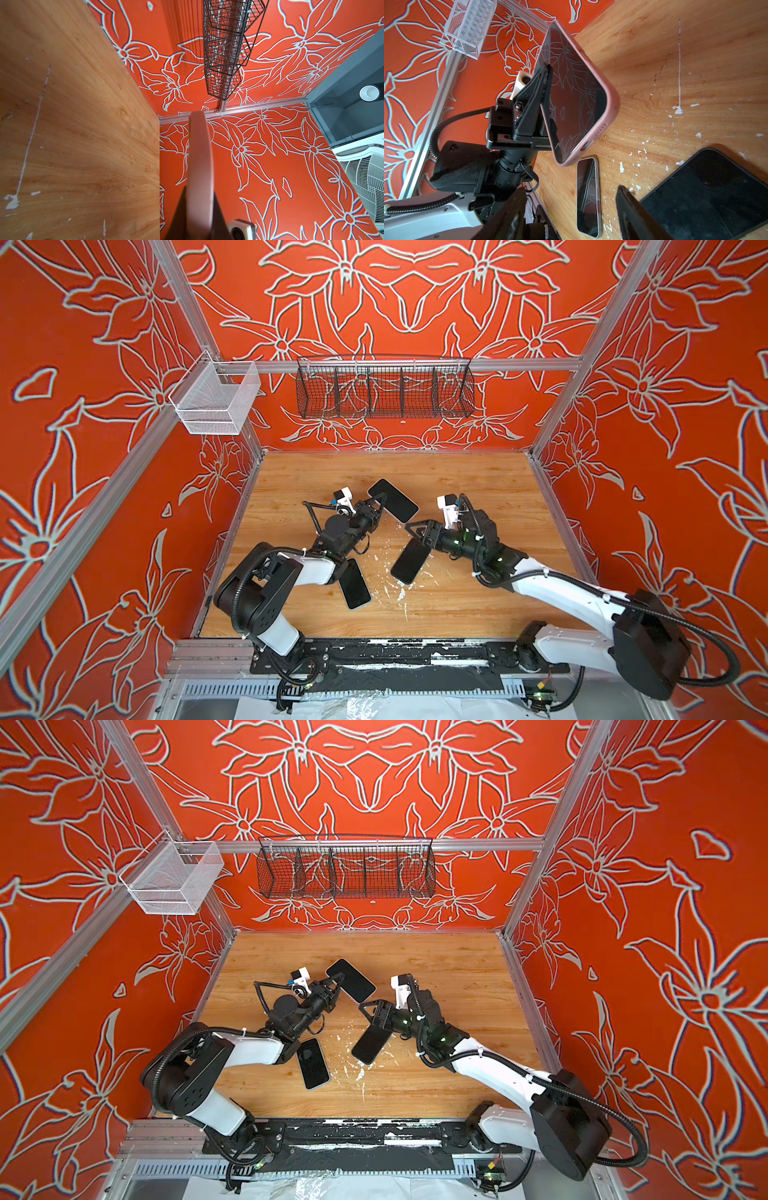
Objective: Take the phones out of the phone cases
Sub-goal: 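Hold the pink-cased phone raised between both grippers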
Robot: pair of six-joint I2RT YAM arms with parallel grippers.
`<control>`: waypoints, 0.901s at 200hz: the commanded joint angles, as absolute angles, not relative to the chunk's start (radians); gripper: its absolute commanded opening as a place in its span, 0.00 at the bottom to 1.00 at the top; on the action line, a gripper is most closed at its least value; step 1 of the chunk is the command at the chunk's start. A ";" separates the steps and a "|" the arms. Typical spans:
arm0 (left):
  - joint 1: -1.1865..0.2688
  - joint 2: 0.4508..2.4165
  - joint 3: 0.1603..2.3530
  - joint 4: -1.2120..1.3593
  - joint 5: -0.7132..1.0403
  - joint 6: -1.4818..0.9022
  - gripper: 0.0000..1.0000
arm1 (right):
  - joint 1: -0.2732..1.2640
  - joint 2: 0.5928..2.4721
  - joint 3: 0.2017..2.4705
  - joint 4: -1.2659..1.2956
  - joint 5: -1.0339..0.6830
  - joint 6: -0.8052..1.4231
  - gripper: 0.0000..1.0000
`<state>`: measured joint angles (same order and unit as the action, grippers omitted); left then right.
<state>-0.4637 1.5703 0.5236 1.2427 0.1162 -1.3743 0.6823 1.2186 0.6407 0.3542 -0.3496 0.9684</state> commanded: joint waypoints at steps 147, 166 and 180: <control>-0.464 1.498 0.572 1.226 0.140 -1.373 0.00 | 0.753 1.333 0.636 0.720 -0.316 1.072 0.50; -0.463 1.502 0.561 1.236 0.135 -1.376 0.00 | 0.756 1.340 0.637 0.722 -0.315 1.074 0.45; -0.463 1.507 0.556 1.249 0.132 -1.377 0.00 | 0.756 1.346 0.637 0.726 -0.313 1.075 0.42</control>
